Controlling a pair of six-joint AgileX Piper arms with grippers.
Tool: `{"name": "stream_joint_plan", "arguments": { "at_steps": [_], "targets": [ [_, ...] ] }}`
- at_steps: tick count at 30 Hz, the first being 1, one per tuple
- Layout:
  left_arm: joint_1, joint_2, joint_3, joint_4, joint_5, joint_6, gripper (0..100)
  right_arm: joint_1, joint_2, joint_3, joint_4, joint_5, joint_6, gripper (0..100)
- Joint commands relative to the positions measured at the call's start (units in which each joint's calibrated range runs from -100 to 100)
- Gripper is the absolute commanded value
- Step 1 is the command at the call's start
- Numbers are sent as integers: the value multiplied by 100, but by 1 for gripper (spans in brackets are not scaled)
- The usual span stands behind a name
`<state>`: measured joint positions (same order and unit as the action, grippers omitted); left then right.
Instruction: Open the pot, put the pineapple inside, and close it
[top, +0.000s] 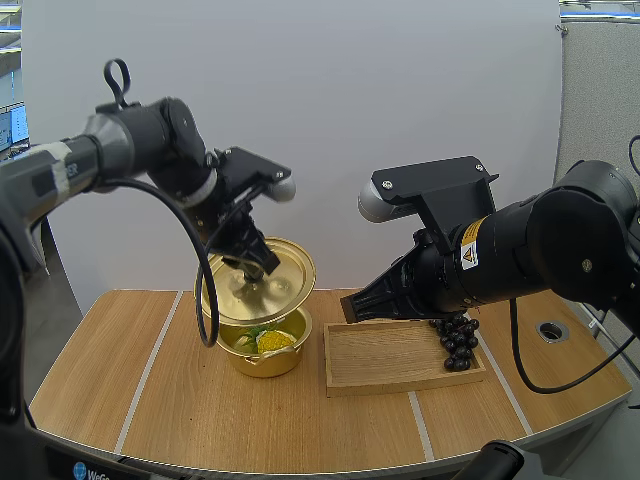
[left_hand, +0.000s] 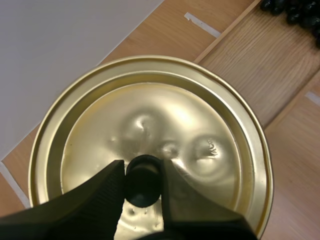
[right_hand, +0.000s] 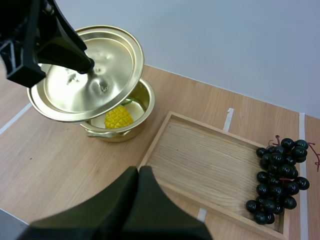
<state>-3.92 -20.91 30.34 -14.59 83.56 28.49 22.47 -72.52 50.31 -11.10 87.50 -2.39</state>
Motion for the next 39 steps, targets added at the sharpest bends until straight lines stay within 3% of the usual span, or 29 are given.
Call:
{"name": "stream_joint_plan", "arguments": {
  "at_steps": [1,20,39],
  "targets": [
    [-25,194,77,-63,-467,150,0,-29,-64,8,-33,-119,-48,0],
    [-25,2069,64,209,-1741,365,0,-29,-64,8,-33,-119,-48,0],
    [-25,2160,23,-74,-1755,373,0,-29,-64,8,-33,-119,-48,0]
  ]
}}
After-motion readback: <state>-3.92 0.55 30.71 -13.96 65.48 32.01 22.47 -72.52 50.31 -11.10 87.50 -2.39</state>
